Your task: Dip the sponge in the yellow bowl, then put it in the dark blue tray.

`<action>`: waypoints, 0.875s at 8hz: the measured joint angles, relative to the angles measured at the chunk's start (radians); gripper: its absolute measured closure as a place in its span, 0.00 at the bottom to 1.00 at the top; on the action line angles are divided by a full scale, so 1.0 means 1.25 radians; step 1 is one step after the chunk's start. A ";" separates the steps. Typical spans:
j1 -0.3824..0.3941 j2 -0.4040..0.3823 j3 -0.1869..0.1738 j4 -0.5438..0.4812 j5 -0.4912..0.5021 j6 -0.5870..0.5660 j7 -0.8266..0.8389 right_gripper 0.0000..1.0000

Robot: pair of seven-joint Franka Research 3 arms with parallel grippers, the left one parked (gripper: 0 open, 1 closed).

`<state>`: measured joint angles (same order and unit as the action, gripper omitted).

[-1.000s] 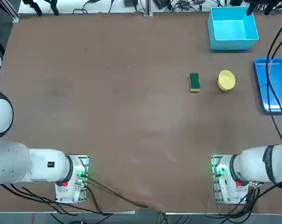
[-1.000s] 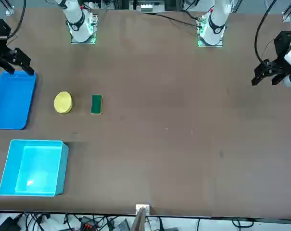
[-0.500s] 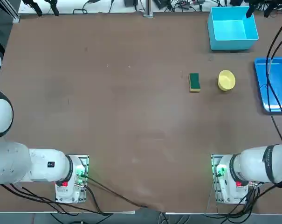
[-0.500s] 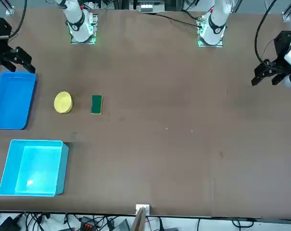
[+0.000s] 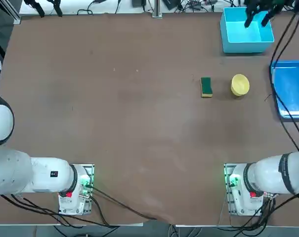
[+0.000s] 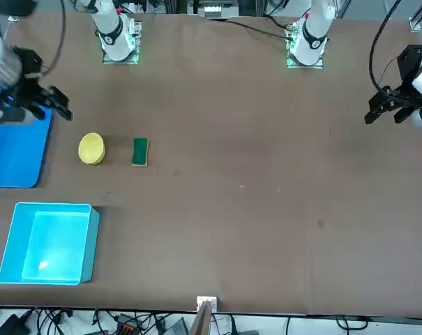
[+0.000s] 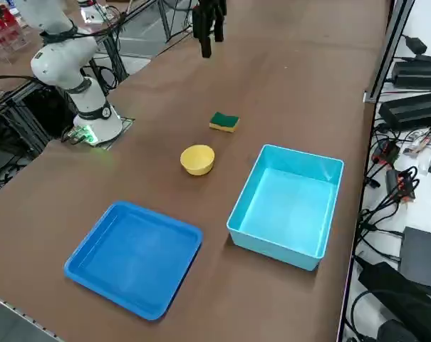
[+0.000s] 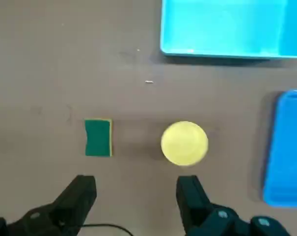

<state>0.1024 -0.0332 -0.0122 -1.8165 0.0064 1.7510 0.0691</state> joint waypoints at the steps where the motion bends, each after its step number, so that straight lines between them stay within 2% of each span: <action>1: 0.012 0.006 0.000 -0.067 0.006 0.089 0.000 0.00; 3: 0.052 0.020 0.001 -0.237 0.009 0.327 0.024 0.00; 4: 0.074 0.039 0.002 -0.297 0.009 0.405 0.060 0.00; 7: 0.151 0.142 0.003 -0.327 0.008 0.512 0.127 0.00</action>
<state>0.2911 0.1448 -0.0088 -2.2258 0.0170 2.3911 0.2277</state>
